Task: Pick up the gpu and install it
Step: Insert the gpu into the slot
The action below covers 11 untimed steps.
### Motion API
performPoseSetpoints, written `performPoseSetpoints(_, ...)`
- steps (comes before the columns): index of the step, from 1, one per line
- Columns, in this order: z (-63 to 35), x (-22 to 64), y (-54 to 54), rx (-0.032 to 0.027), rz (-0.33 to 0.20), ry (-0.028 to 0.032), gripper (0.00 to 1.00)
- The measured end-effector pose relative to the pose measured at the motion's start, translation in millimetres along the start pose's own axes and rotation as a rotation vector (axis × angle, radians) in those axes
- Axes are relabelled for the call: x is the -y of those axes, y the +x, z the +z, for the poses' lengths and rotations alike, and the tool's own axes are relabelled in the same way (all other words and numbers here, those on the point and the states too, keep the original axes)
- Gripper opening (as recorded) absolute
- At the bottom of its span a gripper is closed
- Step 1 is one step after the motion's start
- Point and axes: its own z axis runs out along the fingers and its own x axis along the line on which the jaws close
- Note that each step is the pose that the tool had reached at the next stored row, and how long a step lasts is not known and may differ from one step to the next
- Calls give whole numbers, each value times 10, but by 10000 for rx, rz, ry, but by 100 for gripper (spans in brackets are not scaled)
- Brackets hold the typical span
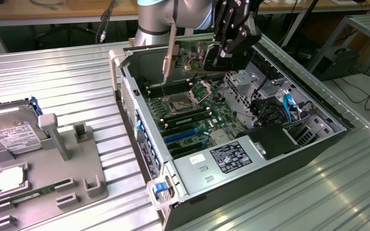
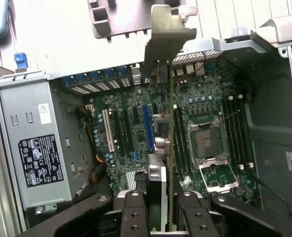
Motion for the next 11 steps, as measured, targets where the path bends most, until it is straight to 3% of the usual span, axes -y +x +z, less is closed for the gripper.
performPoseSetpoints(11,1,1,1,-85,-1668,-22,28)
